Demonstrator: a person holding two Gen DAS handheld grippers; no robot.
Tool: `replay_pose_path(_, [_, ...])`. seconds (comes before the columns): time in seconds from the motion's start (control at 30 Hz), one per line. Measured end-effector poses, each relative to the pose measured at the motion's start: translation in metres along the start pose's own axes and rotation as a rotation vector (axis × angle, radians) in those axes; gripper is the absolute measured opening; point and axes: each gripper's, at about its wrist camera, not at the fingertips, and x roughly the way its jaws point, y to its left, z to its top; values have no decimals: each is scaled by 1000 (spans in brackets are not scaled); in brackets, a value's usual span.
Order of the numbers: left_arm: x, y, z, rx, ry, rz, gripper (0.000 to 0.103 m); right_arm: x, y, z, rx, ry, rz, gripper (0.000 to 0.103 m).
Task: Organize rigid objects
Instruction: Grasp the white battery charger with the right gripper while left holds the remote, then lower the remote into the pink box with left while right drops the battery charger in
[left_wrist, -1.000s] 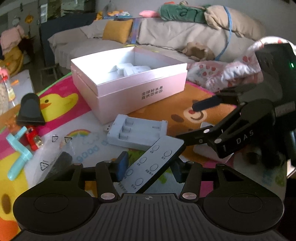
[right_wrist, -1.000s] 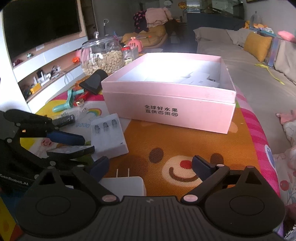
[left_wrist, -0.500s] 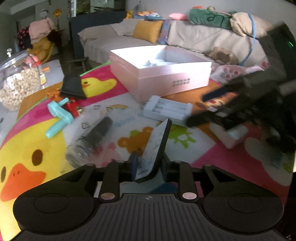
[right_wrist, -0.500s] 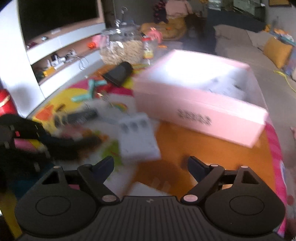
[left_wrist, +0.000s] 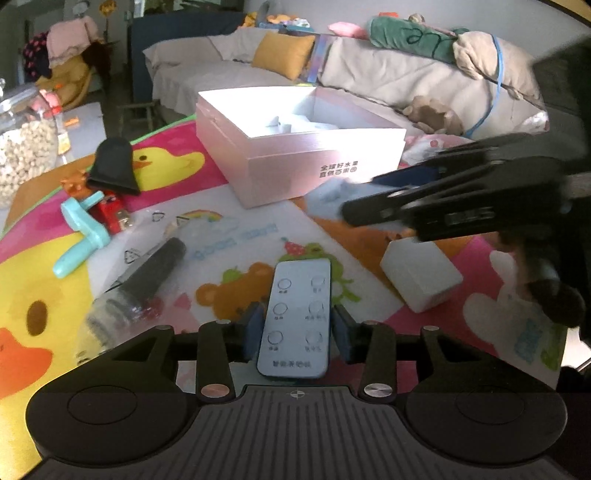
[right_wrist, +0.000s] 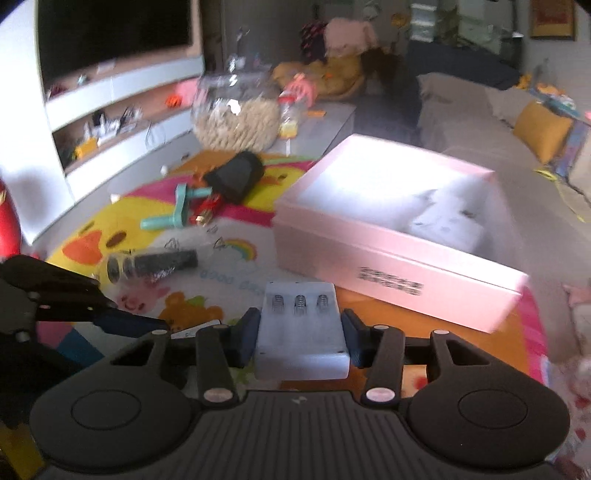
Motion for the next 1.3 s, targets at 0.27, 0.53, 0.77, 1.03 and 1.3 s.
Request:
replay_pose_path(0.27, [9, -13, 3, 34, 4, 38, 45, -26, -17, -20, 20, -37, -91, 47])
replay_pose_path(0.53, [1, -30, -7, 104, -46, 81, 43, -42, -25, -28, 72, -66, -98, 47])
replay_pose_path(0.77, [-33, -32, 20, 93, -191, 44, 43, -82, -35, -15, 112, -195, -118, 47])
replay_pose_path(1.03, [-44, -9, 130, 33, -414, -18, 44, -89, -55, 32, 177, -360, -150, 47])
replay_pose_path(1.3, [46, 34, 204, -196, -257, -71, 43, -38, -70, 69, 184, -335, -147, 56])
